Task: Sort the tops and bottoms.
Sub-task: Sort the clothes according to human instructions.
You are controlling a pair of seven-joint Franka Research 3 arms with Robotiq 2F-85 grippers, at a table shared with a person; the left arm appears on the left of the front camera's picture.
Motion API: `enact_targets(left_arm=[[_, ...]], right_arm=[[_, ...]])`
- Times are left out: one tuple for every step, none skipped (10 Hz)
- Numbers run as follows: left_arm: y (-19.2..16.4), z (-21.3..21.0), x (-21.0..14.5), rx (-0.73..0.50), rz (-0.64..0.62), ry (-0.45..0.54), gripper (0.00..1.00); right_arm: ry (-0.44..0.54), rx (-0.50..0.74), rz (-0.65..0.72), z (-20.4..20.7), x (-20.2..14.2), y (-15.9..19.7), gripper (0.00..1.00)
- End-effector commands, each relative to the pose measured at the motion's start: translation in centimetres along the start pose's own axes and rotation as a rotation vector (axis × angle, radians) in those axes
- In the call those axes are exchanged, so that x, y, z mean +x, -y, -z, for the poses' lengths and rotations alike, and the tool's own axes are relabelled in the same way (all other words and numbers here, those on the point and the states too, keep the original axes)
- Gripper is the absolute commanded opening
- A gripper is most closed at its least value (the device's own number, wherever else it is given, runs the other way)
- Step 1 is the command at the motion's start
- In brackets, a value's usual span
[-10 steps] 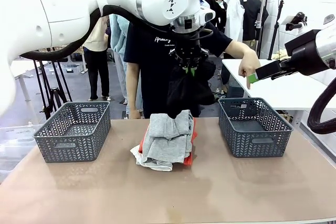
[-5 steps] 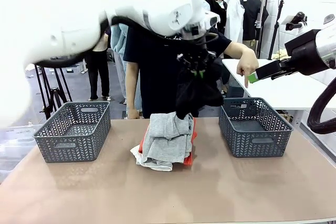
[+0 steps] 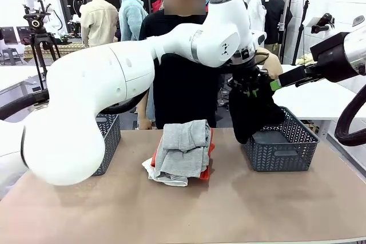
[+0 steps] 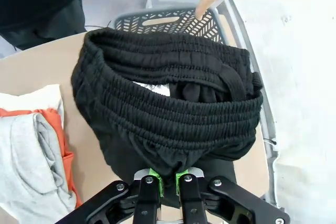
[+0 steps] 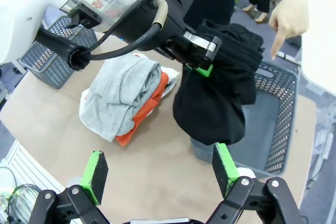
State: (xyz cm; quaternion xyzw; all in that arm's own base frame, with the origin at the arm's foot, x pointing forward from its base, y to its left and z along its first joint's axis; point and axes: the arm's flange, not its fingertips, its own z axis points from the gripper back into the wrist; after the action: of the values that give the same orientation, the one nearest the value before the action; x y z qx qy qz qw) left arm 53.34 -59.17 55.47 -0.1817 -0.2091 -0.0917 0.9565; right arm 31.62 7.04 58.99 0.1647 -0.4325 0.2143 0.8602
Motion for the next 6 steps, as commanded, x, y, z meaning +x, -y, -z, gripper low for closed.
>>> enact_targets(left_arm=[[-0.6, -0.8, 0.3, 0.011, 0.016, 0.008, 0.00], [-0.6, -0.8, 0.3, 0.011, 0.016, 0.008, 0.00], [-0.1, 0.1, 0.1, 0.003, 0.001, 0.000, 0.00], [0.7, 1.5, 0.6, -0.085, -0.032, 0.012, 0.00], [2.0, 3.0, 1.9, -0.169, -0.048, 0.047, 0.00], [3.0, 4.4, 3.3, -0.203, -0.065, 0.075, 0.00]], right_arm=[[0.005, 0.019, 0.014, 0.2, -0.1, 0.1, 1.00], [0.005, 0.019, 0.014, 0.2, -0.1, 0.1, 1.00], [0.005, 0.019, 0.014, 0.2, -0.1, 0.1, 1.00], [0.005, 0.019, 0.014, 0.2, -0.1, 0.1, 1.00], [0.005, 0.019, 0.014, 0.2, -0.1, 0.1, 1.00], [0.005, 0.019, 0.014, 0.2, -0.1, 0.1, 1.00]])
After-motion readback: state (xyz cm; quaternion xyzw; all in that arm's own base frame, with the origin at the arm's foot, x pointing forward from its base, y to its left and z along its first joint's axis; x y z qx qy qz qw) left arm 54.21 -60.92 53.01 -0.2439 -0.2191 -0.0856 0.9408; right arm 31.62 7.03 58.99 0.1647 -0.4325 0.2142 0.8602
